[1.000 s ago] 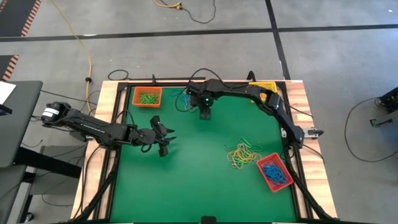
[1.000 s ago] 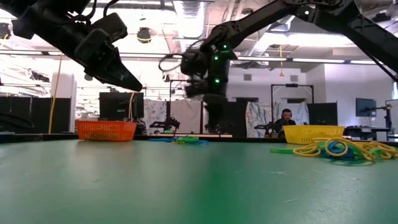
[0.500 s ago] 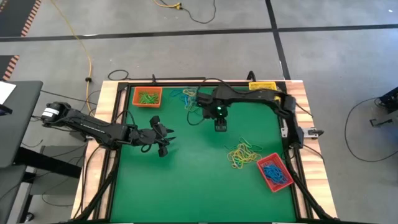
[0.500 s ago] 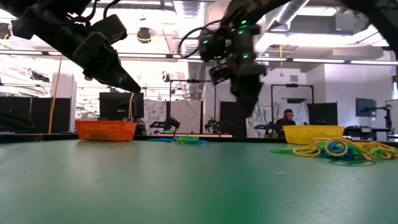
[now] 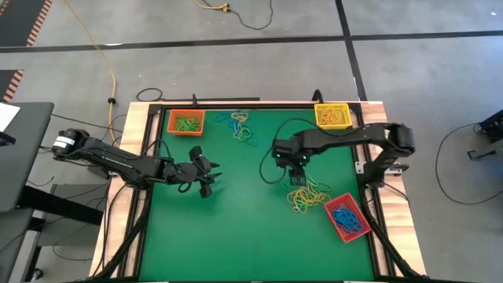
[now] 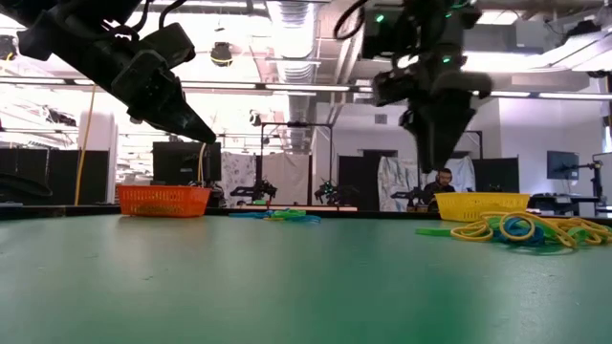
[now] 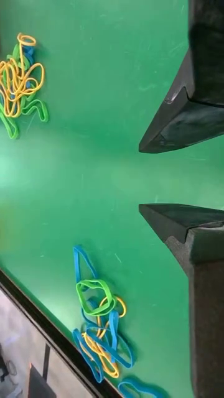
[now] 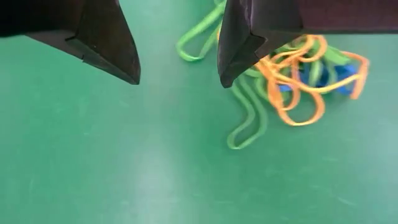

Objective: Sort rubber bands into baskets
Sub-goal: Put the green rubber band into the orange bin

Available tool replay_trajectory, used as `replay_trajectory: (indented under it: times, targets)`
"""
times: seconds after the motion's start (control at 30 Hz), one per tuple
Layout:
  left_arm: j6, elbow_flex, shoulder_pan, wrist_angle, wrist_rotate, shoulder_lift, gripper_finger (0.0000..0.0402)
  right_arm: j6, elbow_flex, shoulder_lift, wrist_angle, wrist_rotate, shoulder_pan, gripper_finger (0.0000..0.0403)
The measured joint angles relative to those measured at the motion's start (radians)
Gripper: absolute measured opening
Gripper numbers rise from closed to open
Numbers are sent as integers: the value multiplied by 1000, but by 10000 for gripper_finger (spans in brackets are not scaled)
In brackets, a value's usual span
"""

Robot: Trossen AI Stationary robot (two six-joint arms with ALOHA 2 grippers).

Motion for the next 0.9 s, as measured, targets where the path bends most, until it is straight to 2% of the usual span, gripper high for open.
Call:
replay_trajectory:
  times: [0.2, 0.4, 0.53, 0.67, 0.9]
  targets:
    - [80, 16, 59, 16, -11, 0, 132, 83, -90, -77, 110, 3, 92, 239]
    - [278, 114, 243, -16, 107, 57, 133, 132, -143, -90, 214, 40, 173, 239]
    - [394, 244, 370, -77, 225, 221, 132, 156, -169, -87, 252, 90, 214, 239]
    - [510, 409, 450, -189, 241, 414, 132, 182, -205, -95, 281, 128, 246, 239]
    - [638, 628, 569, -278, 351, 654, 132, 218, -254, -88, 295, 155, 295, 239]
